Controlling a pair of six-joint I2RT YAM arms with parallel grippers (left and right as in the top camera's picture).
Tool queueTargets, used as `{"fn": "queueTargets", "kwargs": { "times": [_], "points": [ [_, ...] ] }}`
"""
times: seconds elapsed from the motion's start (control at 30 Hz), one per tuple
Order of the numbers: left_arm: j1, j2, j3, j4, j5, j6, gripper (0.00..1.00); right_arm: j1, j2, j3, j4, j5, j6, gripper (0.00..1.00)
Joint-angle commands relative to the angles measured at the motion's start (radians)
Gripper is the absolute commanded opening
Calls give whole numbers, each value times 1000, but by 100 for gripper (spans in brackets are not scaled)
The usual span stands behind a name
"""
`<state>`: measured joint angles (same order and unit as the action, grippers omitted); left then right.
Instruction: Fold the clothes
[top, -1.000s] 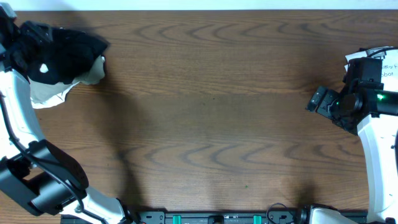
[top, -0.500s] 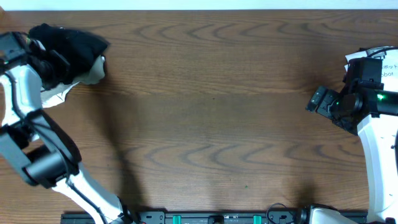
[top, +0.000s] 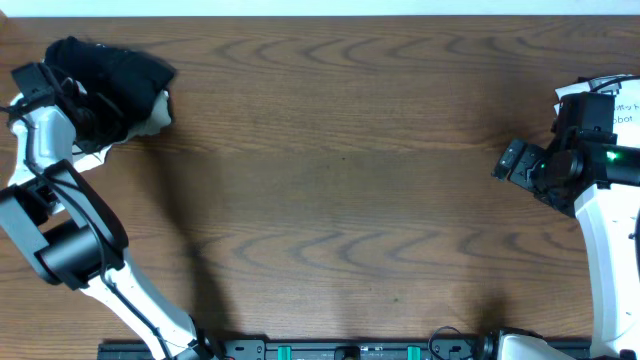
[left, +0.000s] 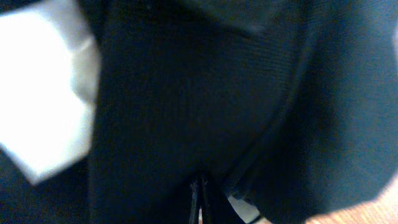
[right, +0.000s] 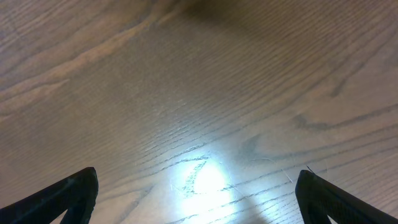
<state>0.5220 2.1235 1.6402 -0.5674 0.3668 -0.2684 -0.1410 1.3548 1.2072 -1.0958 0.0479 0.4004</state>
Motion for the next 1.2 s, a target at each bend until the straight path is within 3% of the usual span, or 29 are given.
{"fn": "queueTargets", "kwargs": {
  "times": [0.0, 0.17, 0.4, 0.67, 1.0, 1.17],
  "points": [
    [7, -129, -5, 26, -16, 8, 6, -10, 5, 2, 1, 0, -13, 99],
    [6, -254, -5, 92, -17, 8, 8, -10, 5, 2, 1, 0, -13, 99],
    [5, -263, -6, 270, -27, 9, 27, -10, 5, 2, 1, 0, -13, 99],
    [6, -143, -6, 444, -215, 9, 34, -10, 5, 2, 1, 0, -13, 99],
    [18, 139, -6, 522, -226, 66, 40, -10, 5, 2, 1, 1, -13, 99],
    [46, 166, -6, 520, -214, 66, 42, -10, 5, 2, 1, 1, -13, 99]
  ]
}}
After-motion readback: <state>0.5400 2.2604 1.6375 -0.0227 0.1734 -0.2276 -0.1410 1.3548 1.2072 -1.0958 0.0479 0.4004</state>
